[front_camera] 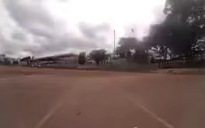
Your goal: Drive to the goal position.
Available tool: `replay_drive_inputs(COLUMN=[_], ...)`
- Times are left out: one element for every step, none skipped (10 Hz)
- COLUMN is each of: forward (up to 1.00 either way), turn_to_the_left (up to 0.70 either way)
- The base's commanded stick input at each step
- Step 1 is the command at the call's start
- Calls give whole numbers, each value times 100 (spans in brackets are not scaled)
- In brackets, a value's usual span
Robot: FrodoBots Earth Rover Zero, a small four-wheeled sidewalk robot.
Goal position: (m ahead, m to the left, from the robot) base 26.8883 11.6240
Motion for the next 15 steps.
replay_drive_inputs(forward=[70, 70, 70, 70, 70, 70, 70, 70, 70, 70, 70, 70, 70, 70, 70], turn_to_the_left=[0, 0, 0, 0, 0, 0, 0, 0, 0, 0, 0, 0, 0, 0, 0])
